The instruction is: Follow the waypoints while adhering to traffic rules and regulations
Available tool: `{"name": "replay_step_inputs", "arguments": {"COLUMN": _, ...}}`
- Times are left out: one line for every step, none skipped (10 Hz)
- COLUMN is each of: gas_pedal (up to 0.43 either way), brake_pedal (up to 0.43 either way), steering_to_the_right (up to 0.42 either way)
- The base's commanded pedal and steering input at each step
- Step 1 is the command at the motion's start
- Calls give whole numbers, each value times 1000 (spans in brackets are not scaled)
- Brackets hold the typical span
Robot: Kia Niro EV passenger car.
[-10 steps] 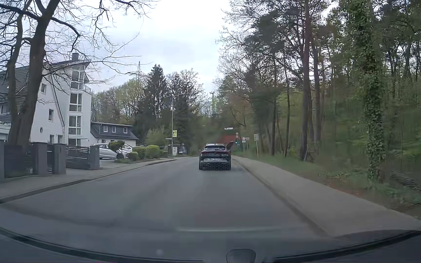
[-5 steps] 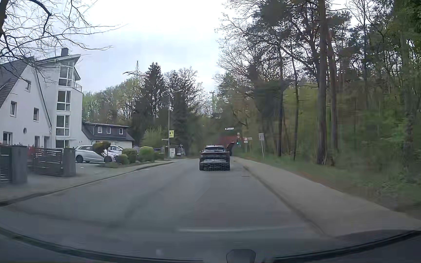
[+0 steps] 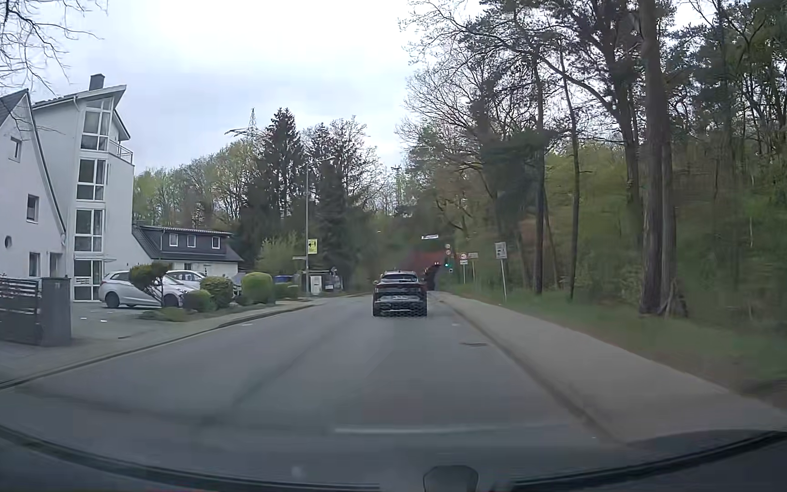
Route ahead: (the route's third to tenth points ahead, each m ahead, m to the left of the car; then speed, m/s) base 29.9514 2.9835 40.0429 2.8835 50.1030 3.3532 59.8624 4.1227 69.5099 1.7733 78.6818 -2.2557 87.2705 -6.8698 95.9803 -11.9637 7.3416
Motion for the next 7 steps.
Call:
{"name": "replay_step_inputs", "arguments": {"gas_pedal": 287, "brake_pedal": 0, "steering_to_the_right": -1}}
{"name": "replay_step_inputs", "arguments": {"gas_pedal": 287, "brake_pedal": 0, "steering_to_the_right": -2}}
{"name": "replay_step_inputs", "arguments": {"gas_pedal": 287, "brake_pedal": 0, "steering_to_the_right": -2}}
{"name": "replay_step_inputs", "arguments": {"gas_pedal": 287, "brake_pedal": 0, "steering_to_the_right": -2}}
{"name": "replay_step_inputs", "arguments": {"gas_pedal": 287, "brake_pedal": 0, "steering_to_the_right": -1}}
{"name": "replay_step_inputs", "arguments": {"gas_pedal": 287, "brake_pedal": 0, "steering_to_the_right": -1}}
{"name": "replay_step_inputs", "arguments": {"gas_pedal": 287, "brake_pedal": 0, "steering_to_the_right": -1}}
